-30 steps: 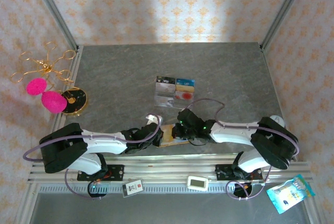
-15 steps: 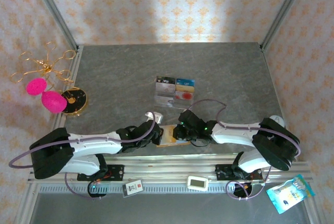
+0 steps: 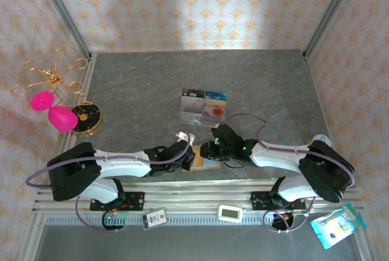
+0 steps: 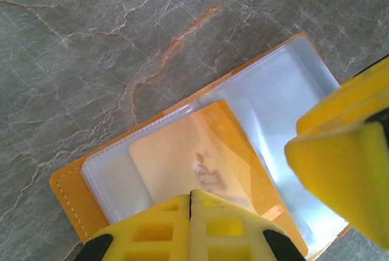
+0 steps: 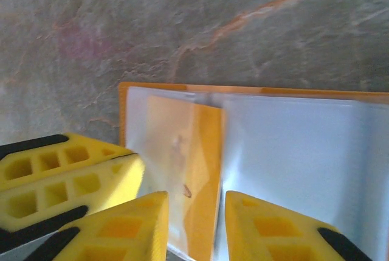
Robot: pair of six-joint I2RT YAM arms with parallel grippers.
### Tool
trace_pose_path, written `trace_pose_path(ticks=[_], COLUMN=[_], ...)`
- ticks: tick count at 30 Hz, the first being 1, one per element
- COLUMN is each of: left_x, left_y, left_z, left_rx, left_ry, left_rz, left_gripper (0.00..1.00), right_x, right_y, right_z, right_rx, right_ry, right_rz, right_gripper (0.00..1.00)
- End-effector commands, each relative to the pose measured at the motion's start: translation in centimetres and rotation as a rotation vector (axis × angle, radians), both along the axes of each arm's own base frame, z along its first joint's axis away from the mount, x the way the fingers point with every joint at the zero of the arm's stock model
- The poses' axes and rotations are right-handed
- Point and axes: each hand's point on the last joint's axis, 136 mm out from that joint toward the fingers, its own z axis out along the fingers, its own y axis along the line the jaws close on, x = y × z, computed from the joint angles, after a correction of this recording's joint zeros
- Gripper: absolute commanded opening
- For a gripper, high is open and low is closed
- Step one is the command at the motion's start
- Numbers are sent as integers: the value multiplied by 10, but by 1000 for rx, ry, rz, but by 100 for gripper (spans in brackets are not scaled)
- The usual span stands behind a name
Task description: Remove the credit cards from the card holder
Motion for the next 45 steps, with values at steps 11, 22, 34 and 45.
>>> trace_pose_path(ticks=[11,22,34,45], left_x=[-9,-10,-8,-8], left_y=[21,26,22,23], left_z=[-28,-31,-22,-24], left_rx=[55,60,28,40], left_ry=[36,42,33,33], left_rz=[33,40,32,31], left_gripper=[0,0,0,0], right_x=[-5,16,24,30], right_y=[4,-19,-2,30], right_z=[-18,-28,30,13], right_rx=[10,-152,-50,-9], right_ry=[30,-20,-156,-105], right_rz=[23,-89,-38,52], right_gripper=[29,28,30,28])
